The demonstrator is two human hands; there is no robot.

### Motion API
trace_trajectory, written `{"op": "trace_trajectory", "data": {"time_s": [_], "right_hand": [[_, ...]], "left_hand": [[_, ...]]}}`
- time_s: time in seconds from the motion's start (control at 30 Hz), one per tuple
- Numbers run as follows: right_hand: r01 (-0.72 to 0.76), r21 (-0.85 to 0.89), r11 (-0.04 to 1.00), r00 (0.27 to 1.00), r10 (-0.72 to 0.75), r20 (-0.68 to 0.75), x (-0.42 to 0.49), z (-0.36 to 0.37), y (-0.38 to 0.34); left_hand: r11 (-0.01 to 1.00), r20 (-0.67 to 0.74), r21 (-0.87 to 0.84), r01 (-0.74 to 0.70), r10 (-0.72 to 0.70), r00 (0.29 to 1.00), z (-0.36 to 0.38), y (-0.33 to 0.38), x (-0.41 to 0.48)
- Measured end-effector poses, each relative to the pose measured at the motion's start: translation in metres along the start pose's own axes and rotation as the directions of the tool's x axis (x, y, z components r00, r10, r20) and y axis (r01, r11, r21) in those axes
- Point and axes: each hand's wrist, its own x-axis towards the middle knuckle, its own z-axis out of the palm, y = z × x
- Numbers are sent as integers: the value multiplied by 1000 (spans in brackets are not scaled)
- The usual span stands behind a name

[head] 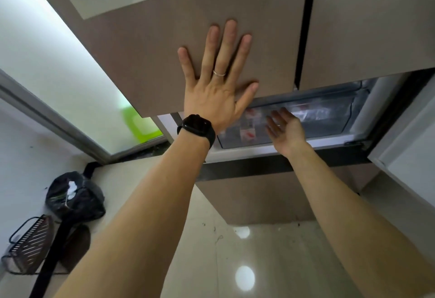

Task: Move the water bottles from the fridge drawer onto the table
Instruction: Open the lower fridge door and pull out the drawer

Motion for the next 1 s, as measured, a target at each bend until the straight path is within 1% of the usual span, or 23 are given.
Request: {"op": "trace_trajectory", "data": {"time_s": [0.13,0.2,0.33,0.4,0.63,0.77,1.0], "right_hand": [[-20,76,997,1000,18,23,0,3,-3],[-20,48,999,1000,19,21,3,3,-4],[-8,-12,1000,1000,7,-25,4,10,-9],[-18,-34,999,999,17,-41,0,14,-11],[-52,22,998,994,53,-93,-7,19,-14],[-56,19,998,992,58,-112,-19,16,-12],[-62,-10,998,993,61,-105,-44,-2,-4]], "left_hand": [[1000,-14,-7,1,-1,1000,-2,2,-1],[1000,-8,-7,-2,2,1000,-2,3,-2],[1000,57,-4,-4,4,998,2,1,-2],[1000,51,-11,-4,5,999,4,1,-3],[999,18,-11,-45,45,999,10,-2,-6],[998,15,-19,-63,64,998,10,-3,-6],[998,12,-24,-56,57,998,10,-2,-7]]}}
